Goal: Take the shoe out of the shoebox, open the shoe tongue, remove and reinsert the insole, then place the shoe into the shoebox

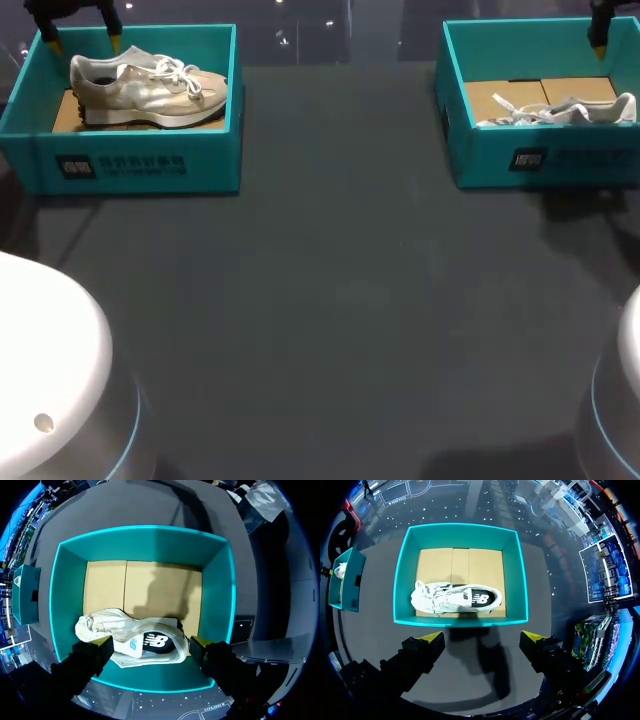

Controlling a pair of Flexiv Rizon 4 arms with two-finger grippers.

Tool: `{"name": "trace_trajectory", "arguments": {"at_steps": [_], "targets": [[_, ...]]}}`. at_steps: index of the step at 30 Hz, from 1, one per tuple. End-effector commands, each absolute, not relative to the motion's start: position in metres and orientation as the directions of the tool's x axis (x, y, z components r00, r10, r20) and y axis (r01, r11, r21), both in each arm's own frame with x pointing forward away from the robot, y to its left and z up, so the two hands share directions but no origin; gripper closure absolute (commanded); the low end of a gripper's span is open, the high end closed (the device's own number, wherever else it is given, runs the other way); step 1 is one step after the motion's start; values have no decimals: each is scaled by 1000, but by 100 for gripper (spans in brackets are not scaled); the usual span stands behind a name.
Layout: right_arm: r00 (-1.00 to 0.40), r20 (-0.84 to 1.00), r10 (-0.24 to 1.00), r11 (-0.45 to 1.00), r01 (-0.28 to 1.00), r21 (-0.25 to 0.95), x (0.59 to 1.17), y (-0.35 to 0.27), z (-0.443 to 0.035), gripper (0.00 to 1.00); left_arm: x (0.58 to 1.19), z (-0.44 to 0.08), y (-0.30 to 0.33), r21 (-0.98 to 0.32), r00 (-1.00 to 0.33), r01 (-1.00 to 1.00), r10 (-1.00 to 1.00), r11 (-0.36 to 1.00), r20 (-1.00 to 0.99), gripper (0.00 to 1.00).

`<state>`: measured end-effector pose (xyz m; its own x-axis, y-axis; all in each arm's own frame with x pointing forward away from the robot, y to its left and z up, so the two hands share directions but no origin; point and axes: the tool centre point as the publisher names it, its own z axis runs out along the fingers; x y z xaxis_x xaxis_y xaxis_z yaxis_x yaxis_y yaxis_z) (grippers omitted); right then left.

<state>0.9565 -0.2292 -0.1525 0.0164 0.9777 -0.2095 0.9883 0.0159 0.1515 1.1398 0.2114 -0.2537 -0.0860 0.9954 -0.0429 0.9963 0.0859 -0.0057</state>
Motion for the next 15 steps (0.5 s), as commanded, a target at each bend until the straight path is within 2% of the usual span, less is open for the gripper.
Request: {"name": "trace_trajectory", "arguments": {"at_steps": [1,15], "targets": [[16,-209,978,16,989,150,957,-229,-152,0,1148,-261,212,-20,-83,996,996,82,-34,0],[16,-209,978,16,989,150,957,-229,-152,0,1179,-291,251,-11,-94,995,995,94,28,0]]}}
